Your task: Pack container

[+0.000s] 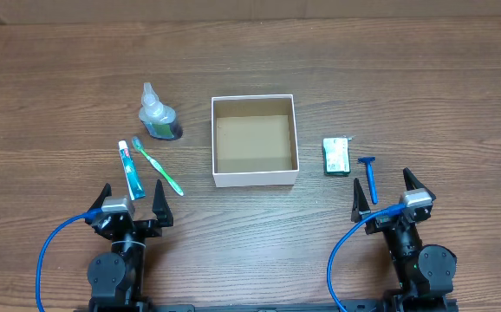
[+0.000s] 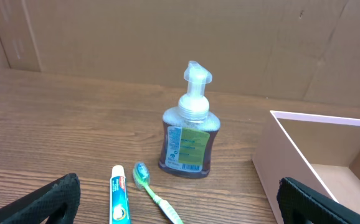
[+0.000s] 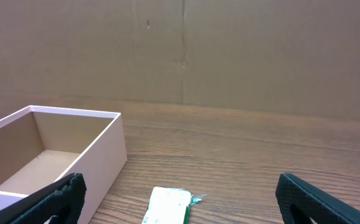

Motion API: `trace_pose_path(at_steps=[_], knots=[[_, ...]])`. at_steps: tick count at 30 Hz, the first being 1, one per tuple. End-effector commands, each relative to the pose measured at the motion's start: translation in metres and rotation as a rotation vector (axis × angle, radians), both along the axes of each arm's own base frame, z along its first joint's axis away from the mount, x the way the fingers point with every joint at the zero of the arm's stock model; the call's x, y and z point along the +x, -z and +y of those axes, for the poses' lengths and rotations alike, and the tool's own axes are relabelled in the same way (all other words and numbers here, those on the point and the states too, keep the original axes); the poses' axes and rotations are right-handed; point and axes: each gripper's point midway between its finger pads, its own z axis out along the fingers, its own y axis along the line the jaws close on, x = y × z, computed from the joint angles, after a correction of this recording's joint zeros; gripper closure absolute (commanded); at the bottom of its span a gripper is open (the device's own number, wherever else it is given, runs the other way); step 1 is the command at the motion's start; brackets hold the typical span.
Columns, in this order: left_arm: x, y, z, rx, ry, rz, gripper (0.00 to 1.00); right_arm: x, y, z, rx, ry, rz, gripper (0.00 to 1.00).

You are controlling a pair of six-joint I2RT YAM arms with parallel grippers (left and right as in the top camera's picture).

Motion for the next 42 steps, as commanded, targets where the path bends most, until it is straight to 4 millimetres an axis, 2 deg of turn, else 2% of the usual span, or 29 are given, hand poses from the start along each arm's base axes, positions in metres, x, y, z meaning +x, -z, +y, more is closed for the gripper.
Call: trace_pose_path(at_steps=[1, 22, 23, 25, 28, 31, 33, 36, 42], knots=[[0.000, 0.000, -0.001, 0.014, 0.011, -0.005, 0.00, 0.000, 0.002, 0.002, -0.004, -0.007, -0.005, 0.00], [0.000, -0.001, -0.004, -0.012, 0.026, -0.008, 0.00, 0.000, 0.002, 0.002, -0.004, -0.007, -0.005, 0.00], [0.000, -0.001, -0.011, -0.058, 0.062, -0.007, 0.00, 0.000, 0.002, 0.002, -0.004, -0.006, -0.005, 0.00], [-0.003, -0.003, -0.037, -0.228, 0.202, 0.001, 0.00, 0.000, 0.002, 0.002, -0.004, -0.007, -0.005, 0.00], [-0.018, -0.009, -0.083, -0.509, 0.461, 0.075, 0.00, 0.000, 0.002, 0.002, -0.004, -0.006, -0.005, 0.00], [-0.024, -0.010, -0.094, -0.692, 0.511, 0.135, 0.00, 0.000, 0.002, 0.002, -0.004, -0.006, -0.005, 0.00], [-0.029, -0.023, -0.101, -0.705, 0.579, 0.109, 0.00, 0.000, 0.002, 0.002, -0.004, -0.007, -0.005, 0.00], [-0.040, -0.060, -0.109, -0.597, 0.681, -0.011, 0.00, 0.000, 0.002, 0.002, -0.004, -0.006, -0.005, 0.00], [-0.054, -0.170, -0.082, -0.413, 0.523, -0.200, 0.00, 0.000, 0.002, 0.002, -0.004, -0.006, -0.005, 0.00]])
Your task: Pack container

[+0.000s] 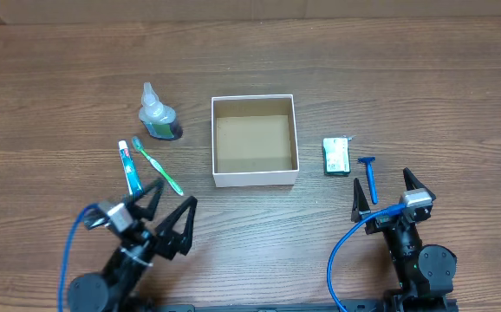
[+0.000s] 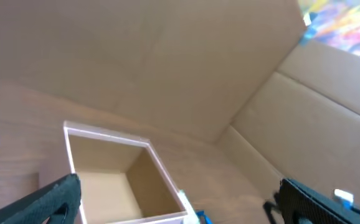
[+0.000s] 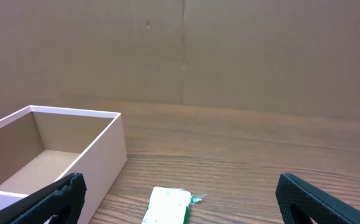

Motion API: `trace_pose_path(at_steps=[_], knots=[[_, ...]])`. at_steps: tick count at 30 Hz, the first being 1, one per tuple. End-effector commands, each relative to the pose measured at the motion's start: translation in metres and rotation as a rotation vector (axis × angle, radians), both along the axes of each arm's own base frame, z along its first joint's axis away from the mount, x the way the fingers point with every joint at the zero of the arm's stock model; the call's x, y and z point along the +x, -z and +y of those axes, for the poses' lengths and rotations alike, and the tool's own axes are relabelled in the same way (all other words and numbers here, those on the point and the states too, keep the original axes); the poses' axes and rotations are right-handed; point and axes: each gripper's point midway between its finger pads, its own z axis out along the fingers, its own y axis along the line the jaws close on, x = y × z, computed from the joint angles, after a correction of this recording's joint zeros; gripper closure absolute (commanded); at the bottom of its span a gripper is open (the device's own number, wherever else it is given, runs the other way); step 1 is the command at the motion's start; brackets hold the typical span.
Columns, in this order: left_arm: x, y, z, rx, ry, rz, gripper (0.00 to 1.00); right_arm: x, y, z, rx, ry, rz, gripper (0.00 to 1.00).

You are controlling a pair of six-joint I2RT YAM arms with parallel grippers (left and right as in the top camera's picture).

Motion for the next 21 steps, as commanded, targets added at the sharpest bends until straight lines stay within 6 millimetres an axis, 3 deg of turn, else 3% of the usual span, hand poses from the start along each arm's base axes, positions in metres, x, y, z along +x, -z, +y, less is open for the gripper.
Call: trace_pose_path(at_steps=[1, 5, 8, 12, 16, 21], knots=[[-0.013, -0.087, 0.014, 0.130, -0.117, -0.139, 0.00, 0.000, 0.002, 0.002, -0.003, -0.007, -0.004, 0.00], [0.005, -0.131, 0.015, 0.199, -0.114, 0.033, 0.00, 0.000, 0.002, 0.002, -0.003, -0.007, -0.004, 0.00], [0.039, -0.153, 0.018, 0.300, -0.108, 0.224, 0.00, 0.000, 0.002, 0.002, -0.003, -0.007, -0.004, 0.00], [0.082, -0.147, 0.057, 0.504, -0.265, 0.522, 0.00, 0.000, 0.002, 0.002, -0.003, -0.007, -0.004, 0.00], [0.116, -0.136, 0.079, 0.687, -0.304, 0.679, 0.00, 0.000, 0.002, 0.002, -0.003, -0.007, -0.004, 0.00], [0.162, -0.083, 0.099, 0.811, -0.332, 0.862, 0.00, 0.000, 0.002, 0.002, -0.003, -0.007, -0.004, 0.00]])
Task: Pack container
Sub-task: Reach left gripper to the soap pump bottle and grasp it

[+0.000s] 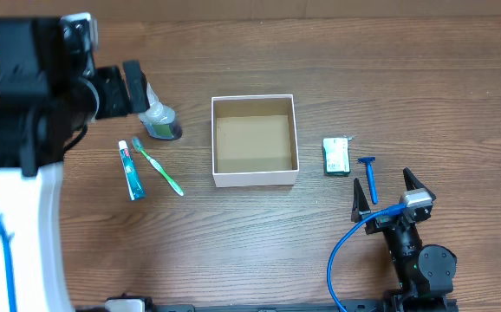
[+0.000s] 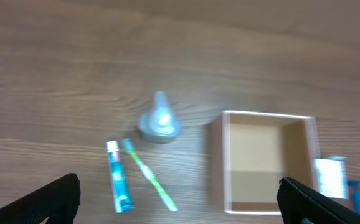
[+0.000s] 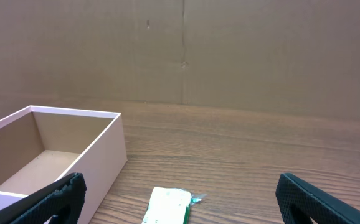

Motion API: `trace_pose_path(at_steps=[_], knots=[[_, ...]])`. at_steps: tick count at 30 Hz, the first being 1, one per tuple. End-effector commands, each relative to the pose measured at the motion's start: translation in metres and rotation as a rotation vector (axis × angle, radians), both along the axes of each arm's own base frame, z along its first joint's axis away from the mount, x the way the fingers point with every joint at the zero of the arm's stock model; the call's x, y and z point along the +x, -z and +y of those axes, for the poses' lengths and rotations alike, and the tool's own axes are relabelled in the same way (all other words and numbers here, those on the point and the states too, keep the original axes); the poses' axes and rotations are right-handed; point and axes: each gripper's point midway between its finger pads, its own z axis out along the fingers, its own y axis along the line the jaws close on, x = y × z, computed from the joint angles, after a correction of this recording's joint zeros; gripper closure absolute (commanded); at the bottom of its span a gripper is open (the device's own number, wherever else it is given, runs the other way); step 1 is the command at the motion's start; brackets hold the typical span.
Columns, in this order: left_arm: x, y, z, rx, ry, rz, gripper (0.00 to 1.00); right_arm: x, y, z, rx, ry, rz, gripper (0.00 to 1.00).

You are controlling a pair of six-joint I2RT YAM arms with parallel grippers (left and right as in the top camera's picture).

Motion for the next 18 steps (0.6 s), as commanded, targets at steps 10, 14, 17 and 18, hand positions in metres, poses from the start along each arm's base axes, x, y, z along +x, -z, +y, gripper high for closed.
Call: trace_pose_path(at_steps=[10, 14, 17, 18], knots=[[0.089, 0.127, 0.022, 0.139, -0.027, 0.282, 0.00, 0.000, 0.002, 0.002, -0.004, -0.007, -0.004, 0.00], [0.114, 0.147, 0.009, 0.085, 0.018, 0.266, 0.00, 0.000, 0.002, 0.002, -0.004, -0.006, -0.004, 0.00], [0.127, 0.160, 0.005, 0.070, 0.043, 0.264, 0.00, 0.000, 0.002, 0.002, -0.004, -0.007, -0.004, 0.00], [0.129, 0.166, 0.003, 0.066, 0.059, 0.271, 0.00, 0.000, 0.002, 0.002, -0.004, -0.007, -0.004, 0.00]])
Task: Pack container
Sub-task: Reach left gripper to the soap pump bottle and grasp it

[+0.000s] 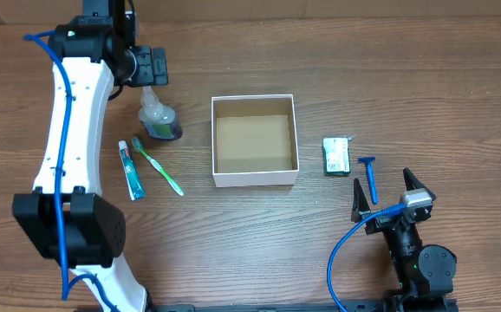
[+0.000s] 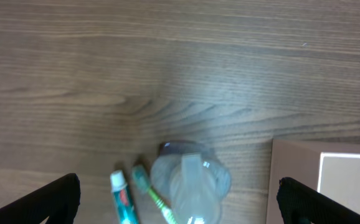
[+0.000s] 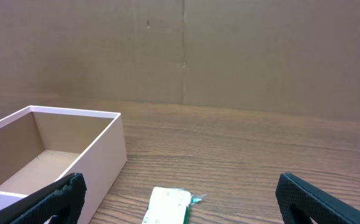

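An open white box (image 1: pixel 254 141) sits mid-table, empty. To its left stand a clear pump bottle (image 1: pixel 156 113), a toothpaste tube (image 1: pixel 130 170) and a green toothbrush (image 1: pixel 158 166). On the box's right lie a green-and-white packet (image 1: pixel 336 156) and a blue razor (image 1: pixel 371 178). My left gripper (image 1: pixel 143 68) hangs open just above the pump bottle (image 2: pixel 189 185), looking straight down on it. My right gripper (image 1: pixel 387 200) rests open at the near right, behind the packet (image 3: pixel 167 206).
A cardboard wall rises behind the table in the right wrist view. The wooden tabletop (image 1: pixel 406 78) stretches bare around the items. The left arm's white links reach from the near left edge up to the far left.
My left gripper has come in over the pump bottle, lower and closer to it, so the bottle fills more of its view. The right arm is still.
Both grippers first rested open at the table's near edge. The left one then tilted up off its rest, later hung high above the bottle and toothpaste, and now sits just over the bottle. No item has moved; the right gripper stayed put.
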Motion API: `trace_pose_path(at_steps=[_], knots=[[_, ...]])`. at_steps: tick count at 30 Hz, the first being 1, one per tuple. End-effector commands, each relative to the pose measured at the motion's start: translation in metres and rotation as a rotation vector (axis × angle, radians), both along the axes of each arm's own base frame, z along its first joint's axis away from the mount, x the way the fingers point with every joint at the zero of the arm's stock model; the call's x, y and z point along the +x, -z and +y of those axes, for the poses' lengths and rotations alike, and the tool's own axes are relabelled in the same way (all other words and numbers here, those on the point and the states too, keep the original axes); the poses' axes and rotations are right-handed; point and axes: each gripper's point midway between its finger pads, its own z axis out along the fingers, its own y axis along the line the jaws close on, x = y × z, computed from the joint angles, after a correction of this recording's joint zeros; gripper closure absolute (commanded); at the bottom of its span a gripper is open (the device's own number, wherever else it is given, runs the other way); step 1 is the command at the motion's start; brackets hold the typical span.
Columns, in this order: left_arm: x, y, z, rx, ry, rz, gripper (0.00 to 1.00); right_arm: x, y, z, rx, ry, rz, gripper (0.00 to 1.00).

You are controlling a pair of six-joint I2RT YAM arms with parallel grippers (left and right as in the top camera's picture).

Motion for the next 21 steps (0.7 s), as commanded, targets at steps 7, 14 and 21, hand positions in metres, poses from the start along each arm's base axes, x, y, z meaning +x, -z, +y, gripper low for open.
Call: trace_pose_path(at_steps=[7, 14, 21], knots=[[0.012, 0.058, -0.015, -0.070, 0.077, 0.118, 0.02, 0.000, 0.002, 0.002, -0.004, -0.006, -0.005, 0.00], [0.000, 0.069, -0.017, -0.088, 0.072, 0.184, 0.07, 0.000, 0.002, 0.002, -0.004, -0.007, -0.005, 0.00], [-0.003, 0.070, -0.017, -0.088, 0.071, 0.197, 0.30, 0.000, 0.002, 0.002, -0.004, -0.006, -0.005, 0.00]])
